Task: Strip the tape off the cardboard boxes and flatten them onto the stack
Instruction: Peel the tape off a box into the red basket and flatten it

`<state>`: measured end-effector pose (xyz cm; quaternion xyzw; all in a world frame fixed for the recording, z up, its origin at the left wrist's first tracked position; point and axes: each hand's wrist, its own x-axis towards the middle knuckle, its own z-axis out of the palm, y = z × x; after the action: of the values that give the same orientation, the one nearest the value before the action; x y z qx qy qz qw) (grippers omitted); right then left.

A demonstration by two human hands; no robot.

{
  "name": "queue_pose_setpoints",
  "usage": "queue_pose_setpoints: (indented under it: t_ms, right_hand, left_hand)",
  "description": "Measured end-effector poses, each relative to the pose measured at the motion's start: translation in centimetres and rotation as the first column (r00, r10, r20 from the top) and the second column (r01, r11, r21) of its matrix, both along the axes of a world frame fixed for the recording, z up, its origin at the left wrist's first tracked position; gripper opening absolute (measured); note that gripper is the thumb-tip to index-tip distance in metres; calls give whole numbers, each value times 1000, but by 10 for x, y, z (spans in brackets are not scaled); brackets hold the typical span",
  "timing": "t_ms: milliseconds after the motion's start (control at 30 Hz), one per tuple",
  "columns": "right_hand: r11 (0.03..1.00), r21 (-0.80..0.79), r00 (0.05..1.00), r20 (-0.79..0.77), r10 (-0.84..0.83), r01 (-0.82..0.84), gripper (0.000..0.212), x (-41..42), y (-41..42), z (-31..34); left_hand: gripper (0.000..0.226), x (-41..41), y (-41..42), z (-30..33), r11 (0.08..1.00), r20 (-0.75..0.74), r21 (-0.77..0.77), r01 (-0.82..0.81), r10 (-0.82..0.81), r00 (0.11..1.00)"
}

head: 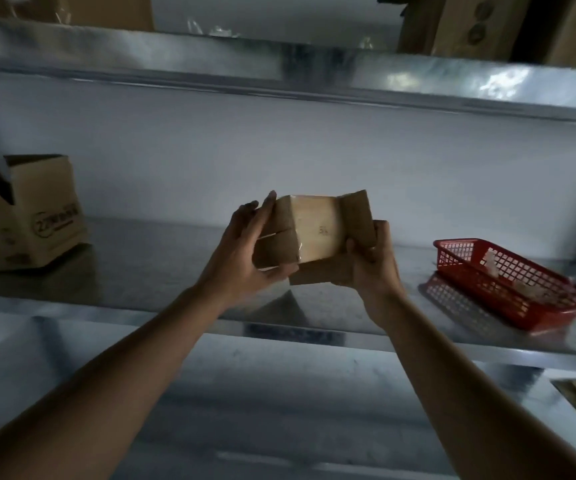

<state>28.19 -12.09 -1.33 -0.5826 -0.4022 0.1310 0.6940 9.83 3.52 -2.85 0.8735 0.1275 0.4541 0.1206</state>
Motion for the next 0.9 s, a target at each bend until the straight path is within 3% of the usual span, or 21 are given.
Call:
queue_pose_setpoints:
  t_ms: [133, 267, 433, 567, 667, 733, 800, 900]
  right_hand:
    - [987, 15, 947, -278, 160, -162, 16, 34, -32, -8]
    - [975, 48, 873, -436, 217, -218, 20, 62, -53, -15]
    - [995, -31, 888, -454, 70, -94, 19, 93, -72, -17]
    - [977, -213, 885, -459, -81, -21, 25, 120, -79, -35]
    - [931, -354, 935, -293, -199, 87, 25, 142, -83, -45]
    - [867, -441, 955, -66, -290, 233, 25, 151, -87, -47]
    - [781, -510, 930, 132, -343, 360, 37, 159, -88, -50]
    - [683, -604, 912, 261, -317, 410, 61, 169, -86, -59]
  left_hand:
    - [87, 32, -23, 21, 1000, -105, 23, 0, 3, 995]
    - [78, 69, -36, 43, 1000, -255, -17, 7, -11, 967]
    - [81, 110, -55, 52, 993, -399, -118, 17, -63, 915]
    - [80, 141, -67, 49, 995, -525, -97, -18, -36, 850]
    - [83, 157, -73, 48, 998, -587, -43, -42, 9, 809]
    - [79, 163, -76, 48, 997, -628, -41, -72, 30, 778]
    - [74, 167, -78, 48, 995, -666, -25, -98, 56, 744]
    - [75, 174, -87, 49, 995, -727, 26, -93, 83, 682]
